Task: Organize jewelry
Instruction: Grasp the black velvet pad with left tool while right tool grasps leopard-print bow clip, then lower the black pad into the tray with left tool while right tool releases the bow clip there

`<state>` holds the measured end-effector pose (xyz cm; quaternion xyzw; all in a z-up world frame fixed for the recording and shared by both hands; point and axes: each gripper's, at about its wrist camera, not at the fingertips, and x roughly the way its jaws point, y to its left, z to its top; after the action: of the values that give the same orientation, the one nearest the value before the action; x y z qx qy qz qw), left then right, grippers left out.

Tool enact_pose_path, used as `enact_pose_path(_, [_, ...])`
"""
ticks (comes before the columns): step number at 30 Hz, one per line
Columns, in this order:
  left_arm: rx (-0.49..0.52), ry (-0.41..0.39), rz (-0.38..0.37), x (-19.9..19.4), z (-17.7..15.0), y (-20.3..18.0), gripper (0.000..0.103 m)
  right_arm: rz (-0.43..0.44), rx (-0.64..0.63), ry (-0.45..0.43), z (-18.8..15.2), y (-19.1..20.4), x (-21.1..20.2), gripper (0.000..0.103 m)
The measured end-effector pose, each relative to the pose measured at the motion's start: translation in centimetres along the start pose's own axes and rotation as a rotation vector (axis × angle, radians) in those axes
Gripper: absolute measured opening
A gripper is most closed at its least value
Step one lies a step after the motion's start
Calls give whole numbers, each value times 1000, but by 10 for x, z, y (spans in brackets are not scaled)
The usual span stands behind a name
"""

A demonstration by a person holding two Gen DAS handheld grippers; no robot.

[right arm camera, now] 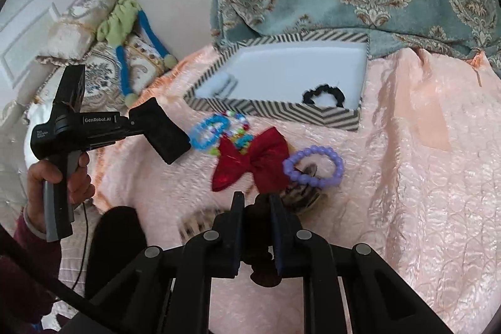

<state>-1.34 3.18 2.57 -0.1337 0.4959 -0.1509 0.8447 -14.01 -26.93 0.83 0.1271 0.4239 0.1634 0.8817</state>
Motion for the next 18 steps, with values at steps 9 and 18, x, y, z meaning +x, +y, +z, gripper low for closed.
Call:
enact_pose_path(9, [25, -60, -17, -32, 2, -12, 11, 52, -23, -77, 15, 23, -30, 15])
enact_pose_path(18, [63, -77, -29, -29, 17, -36, 11, 35, -55, -134, 48, 30, -34, 15])
